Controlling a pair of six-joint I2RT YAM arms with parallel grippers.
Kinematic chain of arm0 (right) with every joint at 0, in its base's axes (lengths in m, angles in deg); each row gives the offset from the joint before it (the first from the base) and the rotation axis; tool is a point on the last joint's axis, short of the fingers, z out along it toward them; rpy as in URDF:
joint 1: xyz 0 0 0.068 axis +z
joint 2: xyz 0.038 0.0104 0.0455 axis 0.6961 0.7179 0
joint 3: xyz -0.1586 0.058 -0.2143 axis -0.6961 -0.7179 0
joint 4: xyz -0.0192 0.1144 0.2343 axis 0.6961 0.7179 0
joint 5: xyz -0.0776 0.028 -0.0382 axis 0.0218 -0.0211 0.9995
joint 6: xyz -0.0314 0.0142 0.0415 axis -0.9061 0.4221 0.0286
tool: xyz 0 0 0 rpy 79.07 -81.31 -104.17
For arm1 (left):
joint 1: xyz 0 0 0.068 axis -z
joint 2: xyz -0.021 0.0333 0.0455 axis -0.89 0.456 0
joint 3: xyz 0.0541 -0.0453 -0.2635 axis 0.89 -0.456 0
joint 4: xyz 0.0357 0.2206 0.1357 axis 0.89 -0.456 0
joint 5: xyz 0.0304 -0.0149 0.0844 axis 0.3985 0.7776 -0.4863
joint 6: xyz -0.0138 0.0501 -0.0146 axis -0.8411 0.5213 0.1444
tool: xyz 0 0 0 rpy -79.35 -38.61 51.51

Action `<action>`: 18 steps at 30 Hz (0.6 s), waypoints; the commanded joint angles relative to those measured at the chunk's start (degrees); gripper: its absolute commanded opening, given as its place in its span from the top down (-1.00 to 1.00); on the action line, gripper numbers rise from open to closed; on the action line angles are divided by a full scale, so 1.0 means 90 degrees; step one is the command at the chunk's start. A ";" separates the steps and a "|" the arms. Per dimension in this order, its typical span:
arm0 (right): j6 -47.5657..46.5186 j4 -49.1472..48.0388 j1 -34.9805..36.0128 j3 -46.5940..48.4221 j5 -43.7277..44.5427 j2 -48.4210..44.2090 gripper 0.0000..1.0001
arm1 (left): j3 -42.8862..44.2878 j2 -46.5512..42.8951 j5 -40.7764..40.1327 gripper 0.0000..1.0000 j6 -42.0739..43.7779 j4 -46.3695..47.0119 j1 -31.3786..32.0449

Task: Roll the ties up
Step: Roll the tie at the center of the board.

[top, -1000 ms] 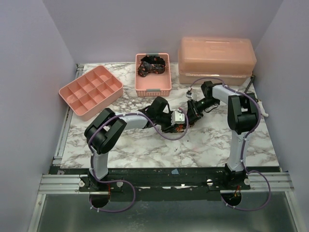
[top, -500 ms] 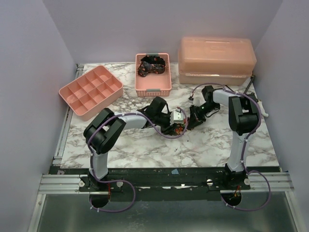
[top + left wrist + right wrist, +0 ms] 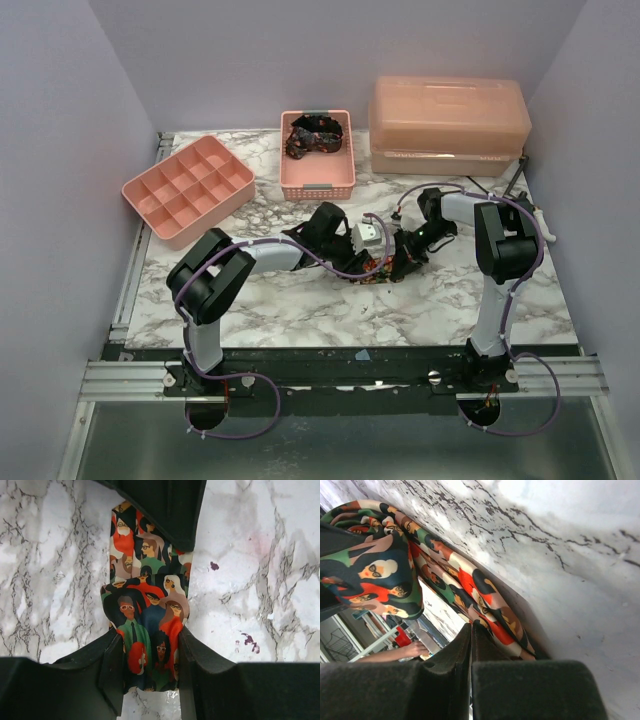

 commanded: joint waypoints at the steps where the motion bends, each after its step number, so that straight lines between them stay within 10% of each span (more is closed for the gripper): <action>1: -0.0357 -0.0351 -0.0017 -0.0292 0.1607 0.0196 0.88 | -0.0039 0.0038 -0.0865 0.63 0.0814 -0.1061 0.0114; 8: -0.0464 -0.0199 -0.0016 -0.0007 0.1467 0.0215 0.84 | 0.0194 0.0439 -0.0880 0.61 0.1405 -0.1819 0.0333; 18: -0.0696 0.0812 -0.0013 0.0734 -0.1407 -0.0583 0.00 | 0.0652 0.0834 -0.0754 0.61 0.1234 -0.2256 0.0334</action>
